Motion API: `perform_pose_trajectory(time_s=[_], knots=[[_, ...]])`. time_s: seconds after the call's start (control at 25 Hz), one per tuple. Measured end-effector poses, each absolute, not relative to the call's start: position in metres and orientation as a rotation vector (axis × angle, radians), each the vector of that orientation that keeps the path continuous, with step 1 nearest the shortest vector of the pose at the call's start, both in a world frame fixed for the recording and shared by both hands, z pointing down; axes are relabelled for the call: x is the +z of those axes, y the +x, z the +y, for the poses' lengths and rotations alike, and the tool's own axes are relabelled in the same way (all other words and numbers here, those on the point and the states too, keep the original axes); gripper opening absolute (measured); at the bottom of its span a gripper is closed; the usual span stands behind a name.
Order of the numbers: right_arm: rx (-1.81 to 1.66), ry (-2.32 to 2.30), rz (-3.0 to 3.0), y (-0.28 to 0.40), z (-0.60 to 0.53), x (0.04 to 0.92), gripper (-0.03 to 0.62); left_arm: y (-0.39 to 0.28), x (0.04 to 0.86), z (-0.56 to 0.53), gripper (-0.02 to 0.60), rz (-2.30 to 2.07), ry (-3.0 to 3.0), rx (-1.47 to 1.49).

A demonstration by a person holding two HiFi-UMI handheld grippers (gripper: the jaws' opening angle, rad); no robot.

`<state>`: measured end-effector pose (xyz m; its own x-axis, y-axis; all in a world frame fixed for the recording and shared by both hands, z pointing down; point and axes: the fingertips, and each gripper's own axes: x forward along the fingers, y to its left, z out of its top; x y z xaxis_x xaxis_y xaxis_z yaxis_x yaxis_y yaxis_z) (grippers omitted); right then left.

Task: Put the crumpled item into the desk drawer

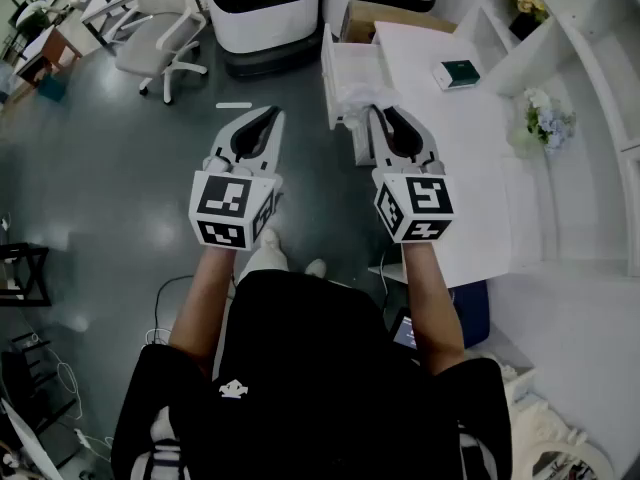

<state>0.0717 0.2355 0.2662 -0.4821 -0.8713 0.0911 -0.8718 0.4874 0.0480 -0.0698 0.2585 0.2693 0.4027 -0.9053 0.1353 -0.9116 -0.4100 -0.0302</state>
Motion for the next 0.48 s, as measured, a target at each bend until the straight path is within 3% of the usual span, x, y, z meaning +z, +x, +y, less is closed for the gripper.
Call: perform_pose_trajectory(time_s=[0.48], knots=[[0.059,1.544,-2.637,0.087,0.247,0.272,0.061,-0.052,0.273,0.27,0.014,-1.663,2.595,0.213]])
